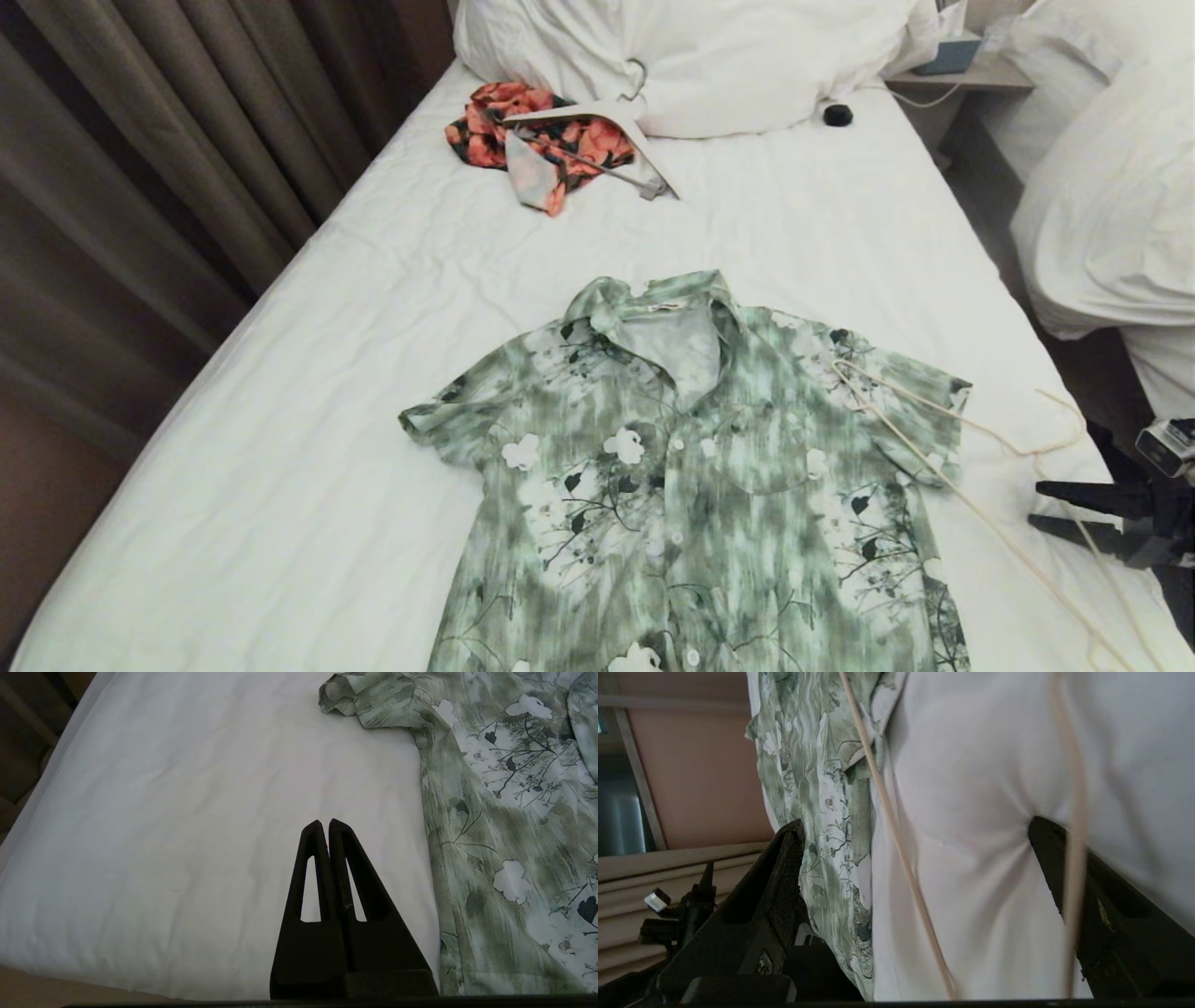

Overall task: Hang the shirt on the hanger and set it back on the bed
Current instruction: Lift the shirt and hanger

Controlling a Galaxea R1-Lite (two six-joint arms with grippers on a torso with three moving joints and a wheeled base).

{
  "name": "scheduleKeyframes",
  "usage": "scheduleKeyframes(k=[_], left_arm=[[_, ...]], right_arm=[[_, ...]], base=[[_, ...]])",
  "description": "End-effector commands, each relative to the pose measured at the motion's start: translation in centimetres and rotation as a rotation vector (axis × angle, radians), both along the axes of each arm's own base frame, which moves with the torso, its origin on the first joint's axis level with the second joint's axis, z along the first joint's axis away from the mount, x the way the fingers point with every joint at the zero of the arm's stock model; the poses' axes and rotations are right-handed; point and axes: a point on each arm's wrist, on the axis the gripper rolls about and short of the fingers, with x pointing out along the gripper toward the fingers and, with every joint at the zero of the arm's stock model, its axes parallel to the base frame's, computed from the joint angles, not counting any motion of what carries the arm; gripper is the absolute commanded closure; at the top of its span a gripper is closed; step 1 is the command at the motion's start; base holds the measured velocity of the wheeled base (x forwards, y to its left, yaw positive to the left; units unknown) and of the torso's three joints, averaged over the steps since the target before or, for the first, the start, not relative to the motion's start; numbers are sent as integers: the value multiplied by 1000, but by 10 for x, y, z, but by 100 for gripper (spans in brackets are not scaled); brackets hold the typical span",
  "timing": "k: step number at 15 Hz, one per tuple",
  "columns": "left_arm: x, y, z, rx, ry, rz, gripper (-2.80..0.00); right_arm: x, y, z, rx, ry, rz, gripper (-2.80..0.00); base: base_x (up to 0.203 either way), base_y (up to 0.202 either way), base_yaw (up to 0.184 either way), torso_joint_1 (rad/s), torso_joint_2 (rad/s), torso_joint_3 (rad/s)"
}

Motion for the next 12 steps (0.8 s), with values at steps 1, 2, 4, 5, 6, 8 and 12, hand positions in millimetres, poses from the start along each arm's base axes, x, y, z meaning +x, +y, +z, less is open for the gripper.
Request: scheduleKeyframes(k=[1,2,4,5,6,8,12], left_arm=[[0,0,0,0,1,0,0],[0,0,0,0,1,0,0],[0,0,0,0,1,0,0],[0,0,0,0,1,0,0],[0,0,0,0,1,0,0],[0,0,0,0,1,0,0],[0,0,0,0,1,0,0]], right_arm=[[3,6,4,1,-14,25,-280],[5,9,5,-1,-18,35,-280],[7,9,5,-4,-22,38,-280],[8,9,5,-4,-23,39,-280],[8,9,5,-5,-25,39,-280],[7,8,6,-7,-28,37,0],[1,7,14,-18,-43,24,0]], base=[[0,0,0,0,0,0],[0,0,0,0,0,0],[0,0,0,0,0,0],[0,0,0,0,0,0],[0,0,0,0,0,0],[0,0,0,0,0,0],[0,0,0,0,0,0]])
